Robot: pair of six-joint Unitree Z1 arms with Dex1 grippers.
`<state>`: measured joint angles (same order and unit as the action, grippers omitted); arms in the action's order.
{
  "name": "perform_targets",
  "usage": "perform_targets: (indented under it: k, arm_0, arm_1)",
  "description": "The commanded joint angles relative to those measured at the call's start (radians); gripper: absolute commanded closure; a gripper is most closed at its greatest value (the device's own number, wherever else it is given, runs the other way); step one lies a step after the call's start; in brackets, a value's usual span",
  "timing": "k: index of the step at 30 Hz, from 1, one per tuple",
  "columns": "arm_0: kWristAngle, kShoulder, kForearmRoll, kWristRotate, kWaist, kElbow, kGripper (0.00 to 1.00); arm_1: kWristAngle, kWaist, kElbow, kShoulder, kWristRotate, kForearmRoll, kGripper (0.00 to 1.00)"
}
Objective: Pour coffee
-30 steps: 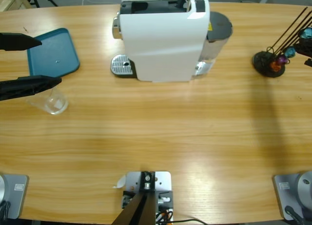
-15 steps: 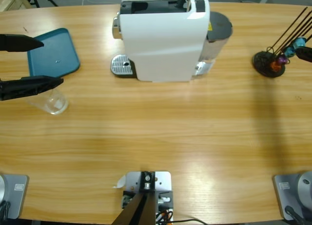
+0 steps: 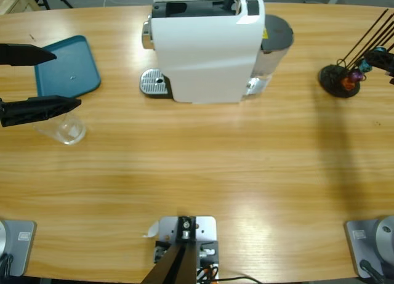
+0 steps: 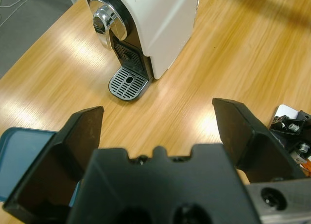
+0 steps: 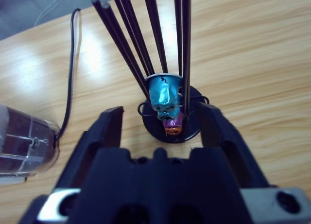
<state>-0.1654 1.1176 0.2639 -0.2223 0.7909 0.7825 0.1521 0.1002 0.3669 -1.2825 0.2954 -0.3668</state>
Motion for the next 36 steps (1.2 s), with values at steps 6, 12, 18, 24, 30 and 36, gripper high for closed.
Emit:
perform_targets:
  k: [6, 12, 18, 24, 30, 36]
  arm_0:
    - [-0.008, 0.029, -0.011, 0.011, -0.009, -0.022, 0.032]
    - [-0.008, 0.030, -0.011, 0.012, -0.009, -0.025, 0.032]
    - [-0.020, 0.030, -0.011, 0.014, -0.009, -0.029, 0.032]
    - [-0.020, 0.028, -0.011, 0.015, -0.009, -0.032, 0.032]
    - [-0.023, 0.024, -0.011, 0.018, -0.009, -0.041, 0.032]
    - [-0.032, 0.022, -0.011, 0.021, -0.009, -0.042, 0.032]
  arm_1:
    - [0.006, 0.010, -0.002, -0.082, 0.001, -0.057, 0.577]
    - [0.008, 0.010, -0.006, -0.090, 0.001, -0.067, 0.777]
    - [0.018, 0.010, -0.008, -0.094, 0.001, -0.075, 0.869]
    - [0.027, 0.010, -0.008, -0.086, 0.001, -0.077, 1.000]
    - [0.032, 0.010, -0.006, -0.064, 0.001, -0.064, 1.000]
    - [0.041, 0.010, 0.012, -0.012, -0.001, -0.026, 1.000]
